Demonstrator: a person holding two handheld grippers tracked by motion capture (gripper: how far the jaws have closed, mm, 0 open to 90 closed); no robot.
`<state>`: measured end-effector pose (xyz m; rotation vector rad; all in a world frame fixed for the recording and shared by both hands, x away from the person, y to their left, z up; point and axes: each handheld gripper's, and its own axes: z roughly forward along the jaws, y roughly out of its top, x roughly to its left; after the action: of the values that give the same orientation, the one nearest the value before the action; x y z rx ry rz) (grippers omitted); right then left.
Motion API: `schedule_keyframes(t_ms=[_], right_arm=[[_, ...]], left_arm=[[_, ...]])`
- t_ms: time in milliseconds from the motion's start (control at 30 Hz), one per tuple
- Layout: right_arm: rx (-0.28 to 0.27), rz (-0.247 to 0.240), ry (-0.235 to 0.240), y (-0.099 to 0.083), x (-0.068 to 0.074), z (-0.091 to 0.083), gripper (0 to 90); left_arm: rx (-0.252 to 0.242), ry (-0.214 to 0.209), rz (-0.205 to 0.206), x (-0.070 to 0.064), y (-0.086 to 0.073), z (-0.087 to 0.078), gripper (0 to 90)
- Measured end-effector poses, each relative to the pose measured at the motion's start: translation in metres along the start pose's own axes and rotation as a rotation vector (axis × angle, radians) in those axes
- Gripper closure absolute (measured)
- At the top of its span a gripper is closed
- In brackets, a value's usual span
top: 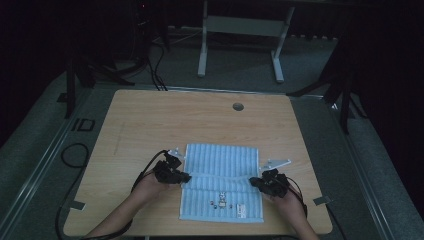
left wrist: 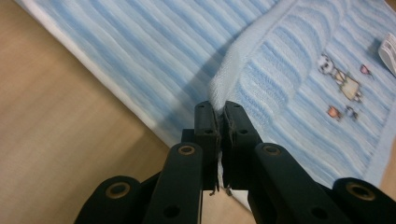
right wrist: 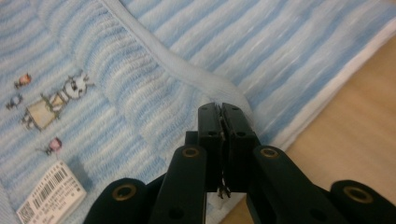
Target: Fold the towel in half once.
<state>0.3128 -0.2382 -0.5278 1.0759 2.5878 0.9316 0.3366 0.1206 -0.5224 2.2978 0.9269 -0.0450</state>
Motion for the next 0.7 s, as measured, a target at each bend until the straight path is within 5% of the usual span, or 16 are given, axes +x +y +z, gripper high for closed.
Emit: schedule_keyframes(t_ms=[100, 167, 233, 300, 367, 500, 700], right_arm=[[-0.045, -0.026, -0.03, 0.014, 0.001, -0.019, 87.4], [-0.108, -0.059, -0.047, 0.016, 0.011, -0.045, 87.4], [-0.128, -0.069, -0.011, 0.005, 0.029, -0.072, 78.6], [-0.082, -0.101, 0.085, -0.014, 0.048, -0.092, 70.3], [-0.084, -0.116, 0.047, -0.032, 0.058, -0.104, 63.4], [-0.066, -0.067, 0.019, -0.044, 0.053, -0.105, 55.4], [-0.033, -0.008, 0.016, -0.049, 0.036, -0.072, 56.2]], left_arm=[[-0.073, 0.037, 0.058, -0.013, 0.014, -0.027, 85.0], [-0.106, 0.007, 0.095, -0.03, 0.013, -0.047, 84.6], [-0.048, -0.061, 0.147, -0.05, -0.001, -0.057, 76.3], [0.017, -0.1, 0.184, -0.065, -0.023, -0.057, 60.0], [0.055, -0.143, 0.191, -0.071, -0.04, -0.054, 53.6], [0.051, -0.133, 0.164, -0.07, -0.053, -0.051, 48.3], [0.039, -0.108, 0.122, -0.056, -0.049, -0.036, 47.5]])
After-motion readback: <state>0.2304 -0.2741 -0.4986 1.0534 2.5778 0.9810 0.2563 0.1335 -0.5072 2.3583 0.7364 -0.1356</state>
